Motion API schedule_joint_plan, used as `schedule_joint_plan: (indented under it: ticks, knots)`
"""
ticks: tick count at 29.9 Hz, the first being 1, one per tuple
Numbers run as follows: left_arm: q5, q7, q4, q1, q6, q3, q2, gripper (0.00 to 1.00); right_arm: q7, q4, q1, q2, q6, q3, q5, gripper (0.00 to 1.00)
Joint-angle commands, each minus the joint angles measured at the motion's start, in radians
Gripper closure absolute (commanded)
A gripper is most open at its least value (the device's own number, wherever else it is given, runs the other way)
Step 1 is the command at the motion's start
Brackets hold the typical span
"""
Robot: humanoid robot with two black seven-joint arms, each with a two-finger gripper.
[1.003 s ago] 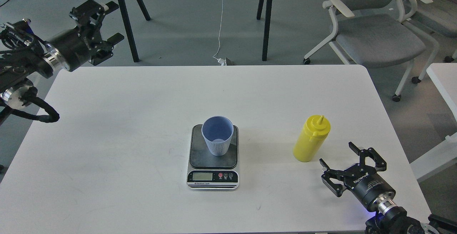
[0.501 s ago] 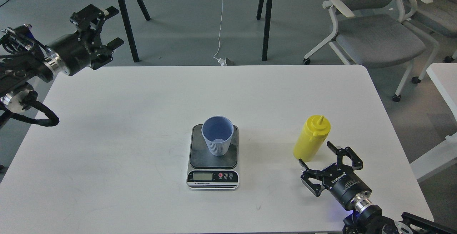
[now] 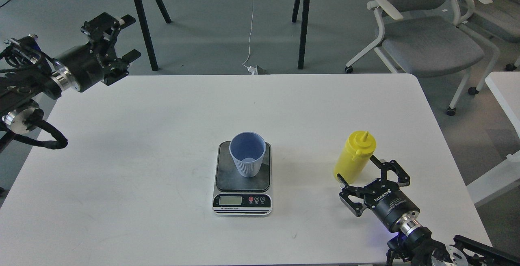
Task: Pour seasoning into cup on scale with both arms
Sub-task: 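Move the right gripper to the yellow bottle and grasp it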
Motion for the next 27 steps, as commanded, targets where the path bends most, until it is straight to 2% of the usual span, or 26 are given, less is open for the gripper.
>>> schedule_joint_plan:
  ticks: [1, 12, 27]
  knots:
    - [0.000, 0.000, 0.000, 0.002, 0.000, 0.000, 0.000, 0.00, 0.000, -0.004, 0.014, 0.000, 0.000, 0.004, 0.000, 0.01]
    - [-0.002, 0.000, 0.000, 0.031, 0.002, -0.002, 0.000, 0.00, 0.002, -0.044, 0.049, 0.009, 0.000, 0.024, 0.002, 0.01]
    - [-0.003, 0.000, 0.000, 0.057, 0.000, -0.002, 0.000, 0.00, 0.000, -0.155, 0.097, 0.135, 0.000, 0.027, 0.000, 0.03]
